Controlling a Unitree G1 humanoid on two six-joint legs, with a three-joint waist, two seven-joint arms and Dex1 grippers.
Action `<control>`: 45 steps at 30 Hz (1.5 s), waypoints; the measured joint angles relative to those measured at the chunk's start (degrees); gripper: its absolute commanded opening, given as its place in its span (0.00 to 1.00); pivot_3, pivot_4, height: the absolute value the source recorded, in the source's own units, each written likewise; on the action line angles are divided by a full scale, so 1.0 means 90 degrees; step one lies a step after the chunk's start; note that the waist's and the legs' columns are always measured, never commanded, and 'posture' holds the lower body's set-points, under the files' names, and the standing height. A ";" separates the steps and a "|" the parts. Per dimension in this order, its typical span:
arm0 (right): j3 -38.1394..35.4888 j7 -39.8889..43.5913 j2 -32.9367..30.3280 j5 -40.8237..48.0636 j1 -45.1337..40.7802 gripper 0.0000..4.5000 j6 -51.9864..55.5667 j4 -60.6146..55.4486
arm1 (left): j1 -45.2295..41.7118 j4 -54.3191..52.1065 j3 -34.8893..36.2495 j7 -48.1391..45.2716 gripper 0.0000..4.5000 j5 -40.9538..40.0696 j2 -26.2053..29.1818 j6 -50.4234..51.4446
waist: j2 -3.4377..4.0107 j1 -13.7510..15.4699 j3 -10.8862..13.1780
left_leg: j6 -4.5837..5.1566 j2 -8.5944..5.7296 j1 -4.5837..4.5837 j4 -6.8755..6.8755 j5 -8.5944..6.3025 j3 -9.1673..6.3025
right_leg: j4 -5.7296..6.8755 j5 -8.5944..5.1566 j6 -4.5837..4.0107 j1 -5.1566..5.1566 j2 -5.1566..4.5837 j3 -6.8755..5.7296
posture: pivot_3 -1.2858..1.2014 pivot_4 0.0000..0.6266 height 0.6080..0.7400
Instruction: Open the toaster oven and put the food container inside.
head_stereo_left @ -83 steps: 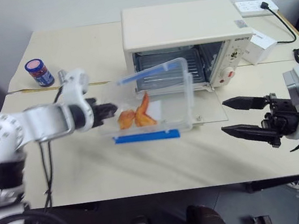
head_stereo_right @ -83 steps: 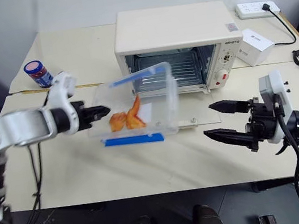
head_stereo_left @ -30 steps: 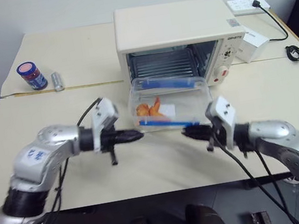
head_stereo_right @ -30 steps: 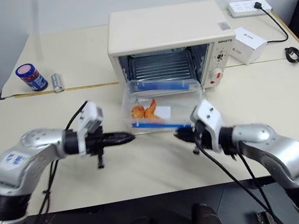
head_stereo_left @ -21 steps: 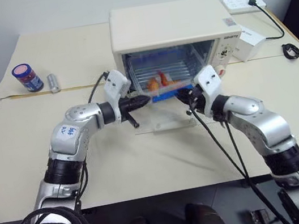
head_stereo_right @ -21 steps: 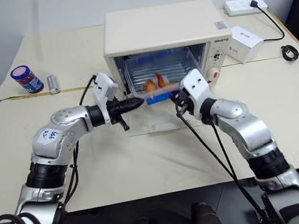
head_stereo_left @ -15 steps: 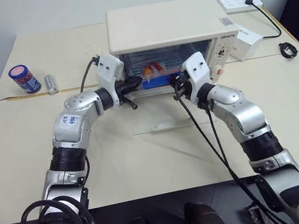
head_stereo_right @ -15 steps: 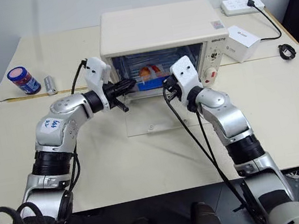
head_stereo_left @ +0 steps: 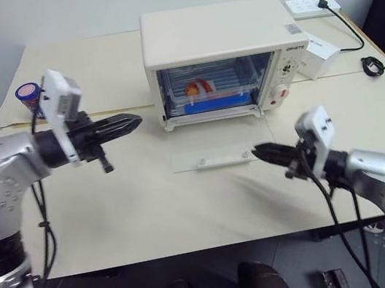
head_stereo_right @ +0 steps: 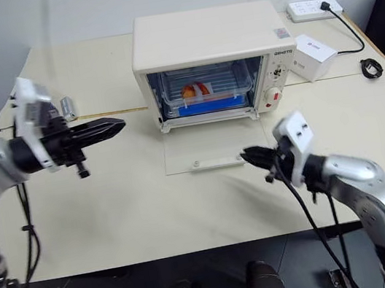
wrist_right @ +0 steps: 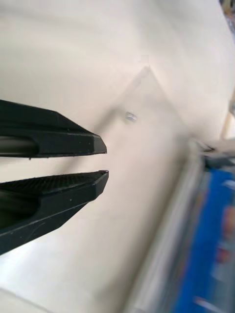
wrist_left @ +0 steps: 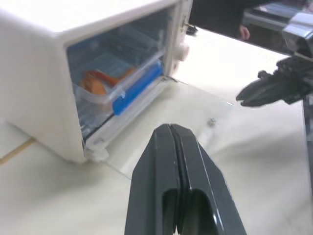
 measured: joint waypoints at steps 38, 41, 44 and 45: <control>-0.1202 0.2497 -0.2589 0.0880 -0.2330 0.81 0.0185 0.2773 | 0.0148 0.0500 0.0210 -0.0860 1.00 -0.0078 0.1166 -0.0920 | 0.0019 -0.0003 0.0012 | 0.0021 -0.0002 0.0001 -0.0005 -0.0017 0.0048 | 0.0000 0.0000 0.0000 -0.0022 0.0004 0.0038 | 0.52 0.24 1.00; -0.1456 0.2817 -0.2720 0.1088 -0.2327 0.99 0.0278 0.2814 | 0.0229 0.0499 0.0238 -0.0899 1.00 -0.0067 0.1216 -0.0953 | 0.0019 -0.0021 0.0012 | 0.0019 0.0002 0.0004 -0.0005 -0.0018 0.0051 | 0.0003 0.0000 0.0000 -0.0023 0.0006 0.0041 | 0.52 0.24 1.00; -0.1488 0.2846 -0.2747 0.1118 -0.2322 0.99 0.0277 0.2805 | 0.0320 0.0494 0.0320 -0.0905 1.00 -0.0074 0.1217 -0.0952 | 0.0019 -0.0016 0.0012 | 0.0017 0.0001 0.0005 -0.0004 -0.0018 0.0052 | 0.0004 0.0000 0.0000 -0.0023 0.0004 0.0043 | 0.52 0.24 1.00; -0.1488 0.2843 -0.2747 0.1114 -0.2311 0.99 0.0261 0.2799 | 0.0324 0.0488 0.0334 -0.0905 1.00 -0.0075 0.1218 -0.0952 | 0.0019 -0.0014 0.0012 | 0.0017 0.0001 0.0006 -0.0004 -0.0018 0.0052 | 0.0005 0.0000 0.0000 -0.0023 0.0004 0.0043 | 0.52 0.24 1.00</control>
